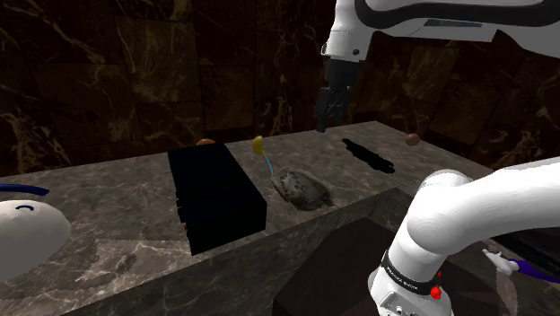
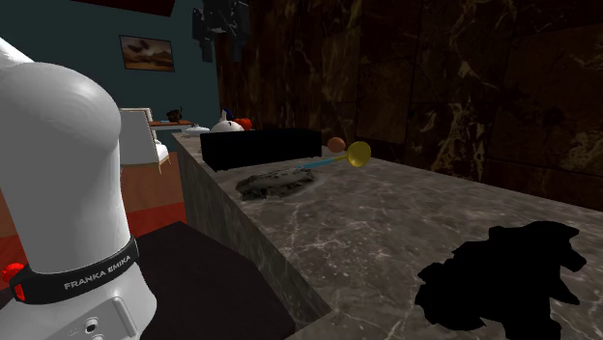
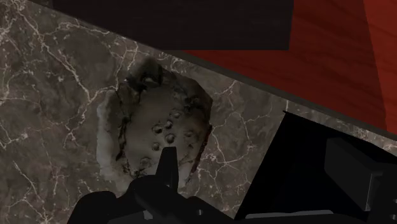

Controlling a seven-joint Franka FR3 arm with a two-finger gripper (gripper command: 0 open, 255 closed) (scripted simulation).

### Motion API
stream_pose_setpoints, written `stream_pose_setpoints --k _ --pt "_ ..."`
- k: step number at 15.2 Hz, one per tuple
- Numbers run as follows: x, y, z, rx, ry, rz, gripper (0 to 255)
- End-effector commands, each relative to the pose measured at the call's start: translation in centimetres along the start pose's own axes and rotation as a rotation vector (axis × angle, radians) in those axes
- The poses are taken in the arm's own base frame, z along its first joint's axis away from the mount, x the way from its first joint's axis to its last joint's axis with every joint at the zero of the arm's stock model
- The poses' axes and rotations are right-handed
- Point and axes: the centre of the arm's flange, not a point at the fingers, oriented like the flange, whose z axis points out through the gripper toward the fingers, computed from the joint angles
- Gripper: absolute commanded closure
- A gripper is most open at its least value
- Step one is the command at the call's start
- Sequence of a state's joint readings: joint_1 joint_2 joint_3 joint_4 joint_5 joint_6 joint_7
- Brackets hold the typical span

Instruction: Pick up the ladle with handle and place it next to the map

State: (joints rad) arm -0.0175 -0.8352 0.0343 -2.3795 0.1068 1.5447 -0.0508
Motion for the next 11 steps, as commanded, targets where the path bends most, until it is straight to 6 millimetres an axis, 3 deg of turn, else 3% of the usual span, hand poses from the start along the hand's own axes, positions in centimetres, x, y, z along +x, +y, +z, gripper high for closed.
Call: stream_pose_setpoints --k 1,11 --pt "0.0 0.0 0.0 0.0 0.0 0.0 0" --pt "12.4 2.2 6.2 -0.033 -0.067 0.181 0"
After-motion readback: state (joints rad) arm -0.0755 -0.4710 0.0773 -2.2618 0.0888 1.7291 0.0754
